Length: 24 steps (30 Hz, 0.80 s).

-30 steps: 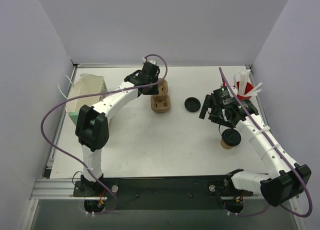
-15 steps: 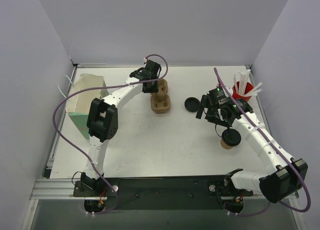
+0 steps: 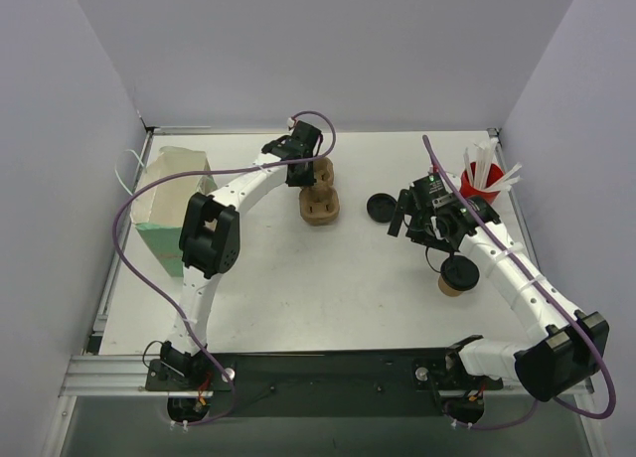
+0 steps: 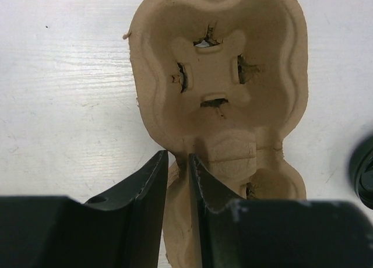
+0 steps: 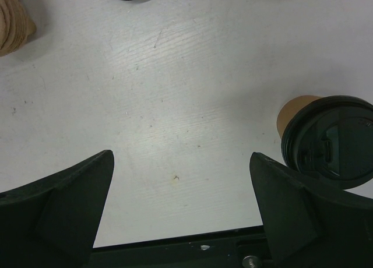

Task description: Pack the takeout coffee

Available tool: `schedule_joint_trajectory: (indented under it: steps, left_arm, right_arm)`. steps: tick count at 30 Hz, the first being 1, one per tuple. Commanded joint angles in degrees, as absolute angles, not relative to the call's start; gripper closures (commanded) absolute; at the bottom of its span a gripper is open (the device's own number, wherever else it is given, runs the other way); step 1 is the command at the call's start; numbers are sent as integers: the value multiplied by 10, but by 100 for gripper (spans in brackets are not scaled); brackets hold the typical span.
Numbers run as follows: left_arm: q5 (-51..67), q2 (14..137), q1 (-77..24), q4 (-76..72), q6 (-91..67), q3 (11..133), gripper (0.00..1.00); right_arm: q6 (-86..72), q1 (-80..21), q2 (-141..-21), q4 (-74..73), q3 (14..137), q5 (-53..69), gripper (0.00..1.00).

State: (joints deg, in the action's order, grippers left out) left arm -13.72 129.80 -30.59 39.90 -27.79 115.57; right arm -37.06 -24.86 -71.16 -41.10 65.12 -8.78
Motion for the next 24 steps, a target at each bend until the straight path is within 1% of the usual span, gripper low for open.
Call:
schedule_joint_trajectory:
  steps: [1, 8, 10, 13, 14, 17, 19, 24]
  left_arm:
    - [-137, 1296, -302, 397, -272, 1187, 69]
    - [-134, 1300, -300, 400, -266, 1194, 79]
    - [-134, 1300, -299, 401, -265, 1194, 84]
    - [-132, 1297, -299, 400, -265, 1192, 88]
    - [-131, 1293, -299, 399, -264, 1191, 92]
    - [-127, 1287, -298, 396, -260, 1191, 96]
    - [-124, 1282, -298, 396, -256, 1191, 99]
    - [-109, 1269, -293, 392, -249, 1187, 100]
  right_arm:
    - [-368, -253, -720, -416, 647, -93, 5]
    - [-371, -252, -728, -410, 644, -92, 5]
    - [-371, -252, -729, -410, 643, -92, 5]
    - [-371, -252, -730, -409, 642, -91, 5]
    - [-372, -252, -732, -409, 643, -91, 5]
    - [-373, -252, -732, -409, 643, -91, 5]
    - [-372, -253, -732, -409, 643, -93, 5]
    - [-371, -253, -733, -409, 643, -95, 5]
